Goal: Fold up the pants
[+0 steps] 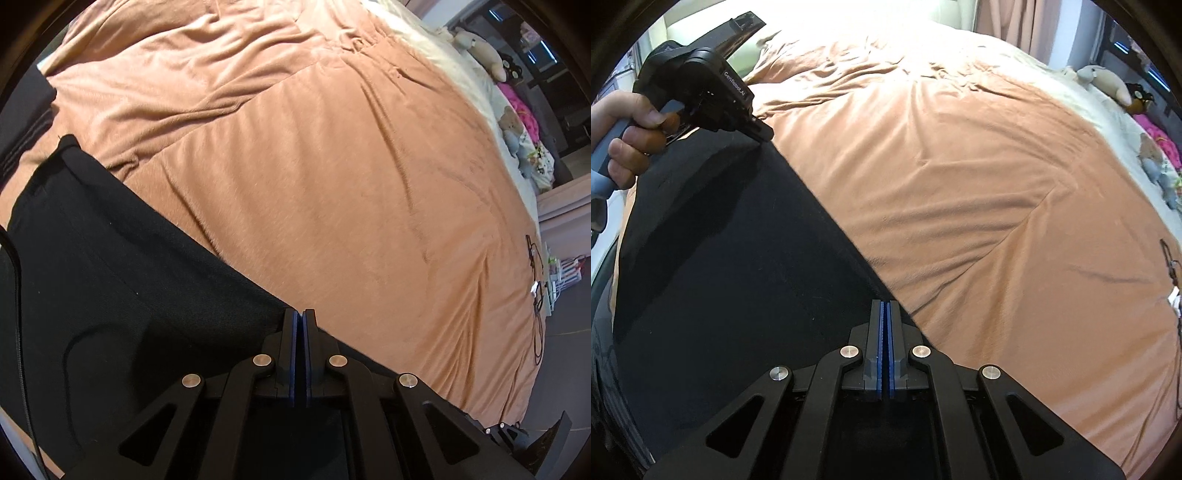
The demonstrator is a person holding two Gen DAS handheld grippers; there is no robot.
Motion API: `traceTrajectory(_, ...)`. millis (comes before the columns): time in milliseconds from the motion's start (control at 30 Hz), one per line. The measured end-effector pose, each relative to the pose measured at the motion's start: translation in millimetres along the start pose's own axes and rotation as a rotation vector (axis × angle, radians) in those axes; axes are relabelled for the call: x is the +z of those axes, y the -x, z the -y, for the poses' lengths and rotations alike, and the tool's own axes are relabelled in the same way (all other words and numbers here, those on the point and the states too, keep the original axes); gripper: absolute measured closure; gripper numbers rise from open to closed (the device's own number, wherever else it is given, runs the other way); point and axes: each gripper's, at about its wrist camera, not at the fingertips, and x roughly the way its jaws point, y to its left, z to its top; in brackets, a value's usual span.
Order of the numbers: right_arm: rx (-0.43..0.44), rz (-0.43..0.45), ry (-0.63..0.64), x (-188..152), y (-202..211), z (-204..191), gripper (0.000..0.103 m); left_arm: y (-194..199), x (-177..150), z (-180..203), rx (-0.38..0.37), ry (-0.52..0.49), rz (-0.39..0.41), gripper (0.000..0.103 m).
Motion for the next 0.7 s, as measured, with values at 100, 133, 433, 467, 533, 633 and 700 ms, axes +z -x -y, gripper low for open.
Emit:
traceTrajectory(100, -0.022, -0.014, -0.004, 1, -7, -1, 0.103, -9, 8, 3, 0.006, 0.003, -0.009, 0.101)
traceTrajectory(133, -0.024, -0.02, -0.009, 0, -9, -1, 0.103, -13, 9, 2, 0.008, 0.005, -0.014, 0.101)
traceTrajectory(433, -0.05, -0.07, -0.038, -1, -41, -2, 0.103, -39, 8, -5, 0.015, 0.021, -0.02, 0.098)
traceTrajectory(467, -0.057, -0.07, -0.043, -1, -42, -3, 0.103, -37, 8, -5, 0.015, 0.02, -0.017, 0.097)
traceTrajectory(533, -0.071, -0.063, -0.077, 0, -41, -2, 0.103, -33, 7, -3, 0.009, 0.004, -0.01, 0.095)
traceTrajectory(633, -0.086, -0.052, -0.125, 1, -36, -2, 0.103, -22, 1, -7, 0.004, -0.009, 0.004, 0.065)
traceTrajectory(700, -0.087, -0.045, -0.154, 0, -29, -2, 0.102, -12, -5, -13, -0.014, -0.013, 0.026, 0.043)
